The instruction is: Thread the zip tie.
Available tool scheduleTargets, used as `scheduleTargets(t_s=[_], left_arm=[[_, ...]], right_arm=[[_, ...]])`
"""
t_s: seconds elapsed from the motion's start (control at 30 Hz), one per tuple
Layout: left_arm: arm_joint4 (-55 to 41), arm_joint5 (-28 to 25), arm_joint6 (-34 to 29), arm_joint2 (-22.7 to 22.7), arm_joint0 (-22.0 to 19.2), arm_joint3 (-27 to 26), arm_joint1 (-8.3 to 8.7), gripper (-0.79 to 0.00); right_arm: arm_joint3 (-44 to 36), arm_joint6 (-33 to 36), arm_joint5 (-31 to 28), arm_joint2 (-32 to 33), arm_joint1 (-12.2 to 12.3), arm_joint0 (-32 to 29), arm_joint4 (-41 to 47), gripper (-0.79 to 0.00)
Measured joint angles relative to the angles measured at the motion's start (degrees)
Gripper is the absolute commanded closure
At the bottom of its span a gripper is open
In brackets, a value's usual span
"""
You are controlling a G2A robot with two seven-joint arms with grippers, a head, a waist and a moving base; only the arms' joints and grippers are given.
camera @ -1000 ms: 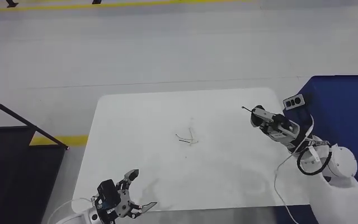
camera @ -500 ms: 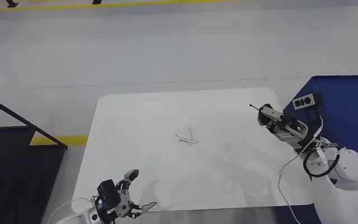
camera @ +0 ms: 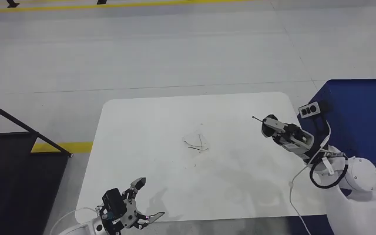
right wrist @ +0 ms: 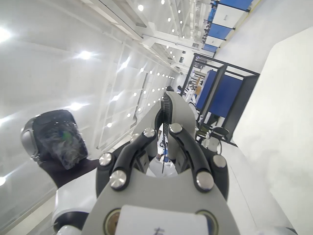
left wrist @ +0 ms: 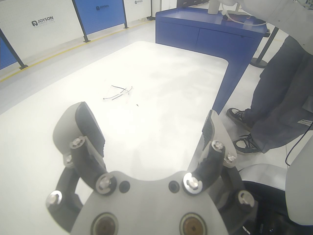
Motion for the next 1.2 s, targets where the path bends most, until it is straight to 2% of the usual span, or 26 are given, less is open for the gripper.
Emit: scheduleTargets(t_s=[0.13,0.7,0.8,0.93,1.03,1.13,1.2], left_arm=[[0.0,0.0,0.0,0.0,0.0,0.0,0.00,-0.785],[0.0,0.0,0.0,0.0,0.0,0.0,0.00,-0.785],[-3.1,-0.7,0.3,1.1,-0.9,-0.9,-0.15,-0.785],[-8.7,4.0,-4.7,3.6,-5.4,-6.9,-0.51,-0.785],[-10.7,6.8,-11.7,8.3,-12.0,-10.3,-0.93,-0.785],[-11.3,10.6,-20.6,15.6,-21.4,-10.1,-1.79,-0.785],[-12.1,14.2,-27.2,21.5,-28.8,-7.7,-2.77,-0.785]], right_arm=[[-0.3,-0.8,1.3,-0.4,0.2,-0.7,-2.8,0.000],[-0.8,-0.8,0.9,0.1,0.2,-0.7,-2.4,0.000],[-0.7,-1.1,1.0,0.2,0.2,-0.7,-2.3,0.000],[1.0,-1.8,2.0,3.7,0.5,-1.1,-1.0,0.000],[3.3,-1.1,1.5,8.5,0.8,-2.2,0.4,0.000],[4.5,0.3,1.3,11.8,1.1,-3.6,1.3,0.000],[4.6,0.6,1.5,12.2,1.1,-3.9,1.8,0.000]])
